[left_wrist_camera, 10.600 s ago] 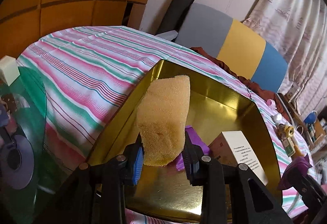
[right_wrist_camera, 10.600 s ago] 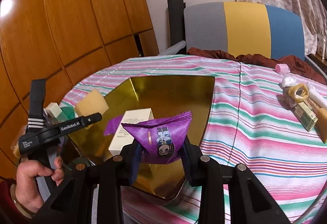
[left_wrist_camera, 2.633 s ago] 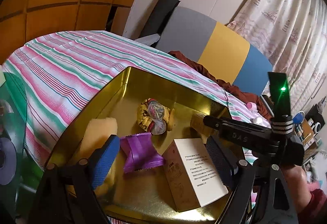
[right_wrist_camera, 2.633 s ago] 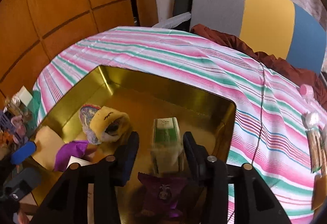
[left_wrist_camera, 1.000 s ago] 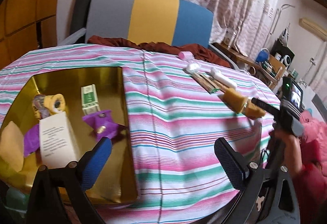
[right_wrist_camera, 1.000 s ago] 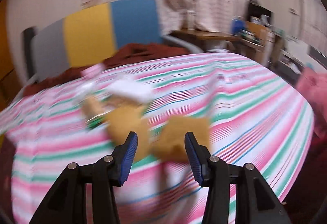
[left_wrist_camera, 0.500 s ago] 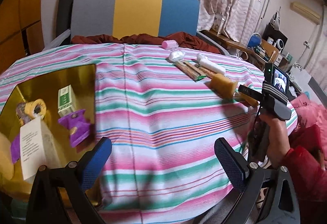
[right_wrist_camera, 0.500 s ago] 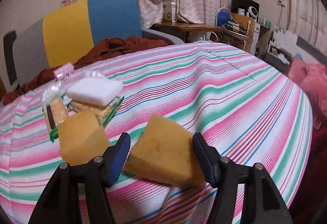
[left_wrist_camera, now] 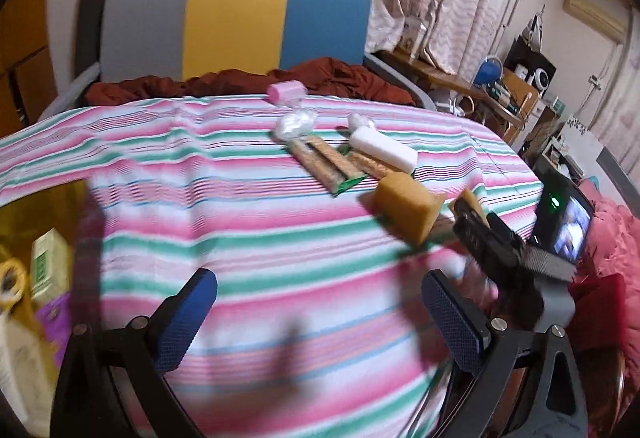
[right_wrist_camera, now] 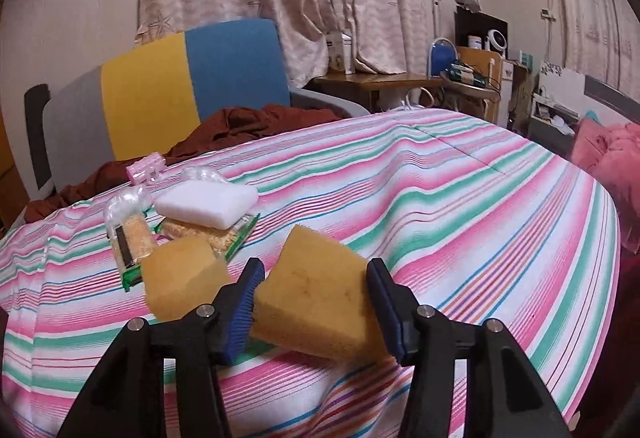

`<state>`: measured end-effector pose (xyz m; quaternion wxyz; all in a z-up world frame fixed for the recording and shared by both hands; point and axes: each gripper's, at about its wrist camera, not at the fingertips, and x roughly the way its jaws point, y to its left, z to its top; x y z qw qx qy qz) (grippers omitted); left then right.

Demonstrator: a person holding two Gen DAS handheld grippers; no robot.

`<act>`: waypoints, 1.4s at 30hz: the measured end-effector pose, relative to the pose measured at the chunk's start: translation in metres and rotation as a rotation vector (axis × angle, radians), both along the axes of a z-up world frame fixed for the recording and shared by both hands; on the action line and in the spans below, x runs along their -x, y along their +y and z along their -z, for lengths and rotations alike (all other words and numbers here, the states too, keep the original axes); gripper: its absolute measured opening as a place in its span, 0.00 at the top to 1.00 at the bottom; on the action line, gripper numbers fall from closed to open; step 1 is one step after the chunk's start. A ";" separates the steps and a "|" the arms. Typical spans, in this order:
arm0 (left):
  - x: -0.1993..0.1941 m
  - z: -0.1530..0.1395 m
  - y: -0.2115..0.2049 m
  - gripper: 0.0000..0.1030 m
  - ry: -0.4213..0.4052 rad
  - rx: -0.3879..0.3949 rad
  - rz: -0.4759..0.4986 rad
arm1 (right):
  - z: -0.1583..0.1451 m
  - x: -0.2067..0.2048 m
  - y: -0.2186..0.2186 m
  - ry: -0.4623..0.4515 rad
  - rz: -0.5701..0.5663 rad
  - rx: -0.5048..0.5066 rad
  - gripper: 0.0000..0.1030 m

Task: Organize objects
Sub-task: 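Grasp another yellow sponge with the left tool while the right tool holds its sponge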

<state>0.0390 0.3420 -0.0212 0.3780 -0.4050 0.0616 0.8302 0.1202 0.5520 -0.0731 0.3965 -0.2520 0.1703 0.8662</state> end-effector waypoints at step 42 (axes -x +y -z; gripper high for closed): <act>0.040 0.075 0.100 0.38 -0.191 -0.229 0.111 | 0.001 -0.004 -0.004 0.016 0.026 -0.031 0.55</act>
